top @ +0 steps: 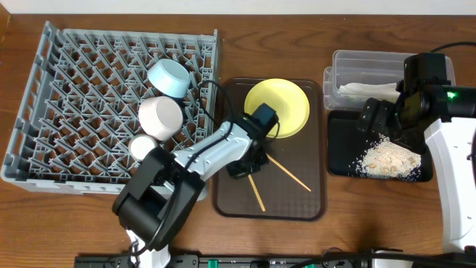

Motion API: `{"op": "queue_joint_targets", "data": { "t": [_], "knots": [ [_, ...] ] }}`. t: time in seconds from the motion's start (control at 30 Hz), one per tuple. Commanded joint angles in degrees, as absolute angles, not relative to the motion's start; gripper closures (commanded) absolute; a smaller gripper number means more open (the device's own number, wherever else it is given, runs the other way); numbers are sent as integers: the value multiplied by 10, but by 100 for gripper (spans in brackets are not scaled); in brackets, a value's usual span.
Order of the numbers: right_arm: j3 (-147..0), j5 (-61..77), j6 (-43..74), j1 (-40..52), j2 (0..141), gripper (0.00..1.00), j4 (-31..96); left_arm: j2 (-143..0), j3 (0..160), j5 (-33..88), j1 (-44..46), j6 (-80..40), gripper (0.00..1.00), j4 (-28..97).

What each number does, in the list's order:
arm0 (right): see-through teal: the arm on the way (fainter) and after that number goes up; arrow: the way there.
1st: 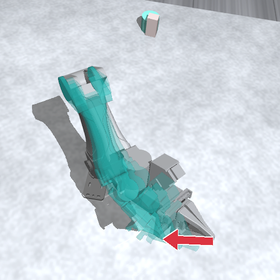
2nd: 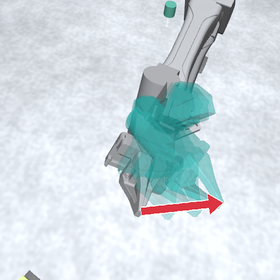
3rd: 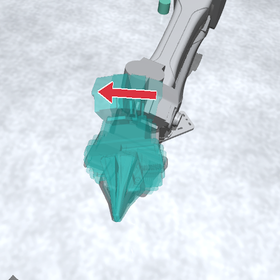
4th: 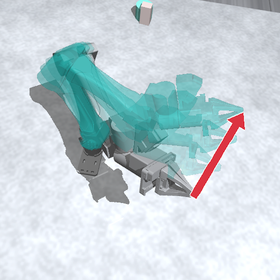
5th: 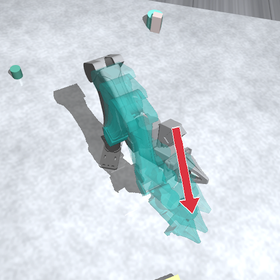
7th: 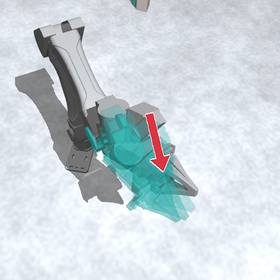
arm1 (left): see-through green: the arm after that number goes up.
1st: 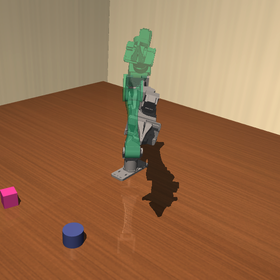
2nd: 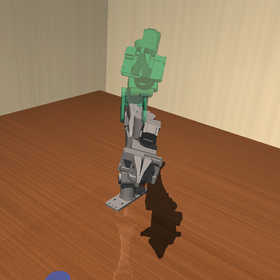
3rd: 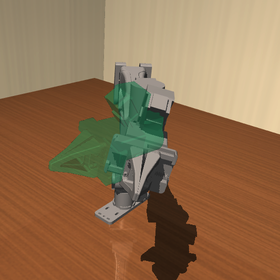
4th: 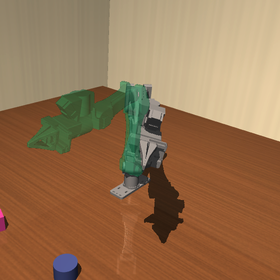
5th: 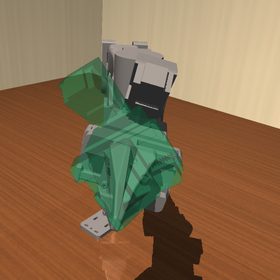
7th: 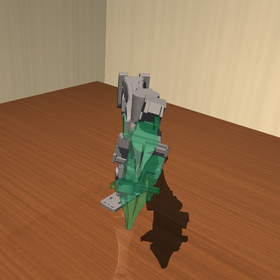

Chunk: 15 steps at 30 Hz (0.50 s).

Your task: Sort waste into correct bins and load items into the dishwasher

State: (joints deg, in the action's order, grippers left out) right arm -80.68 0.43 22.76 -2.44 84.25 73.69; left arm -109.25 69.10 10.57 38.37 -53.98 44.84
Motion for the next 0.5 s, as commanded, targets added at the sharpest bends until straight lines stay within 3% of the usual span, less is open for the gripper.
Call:
{"op": "queue_joint_targets", "data": {
  "t": [0.0,0.47],
  "knots": [
    [-809,4,220,-30,832,1,737,-1038,714,98,362,-451,93,460],
    [-809,4,220,-30,832,1,737,-833,715,98,274,-34,92,483]
  ]
}}
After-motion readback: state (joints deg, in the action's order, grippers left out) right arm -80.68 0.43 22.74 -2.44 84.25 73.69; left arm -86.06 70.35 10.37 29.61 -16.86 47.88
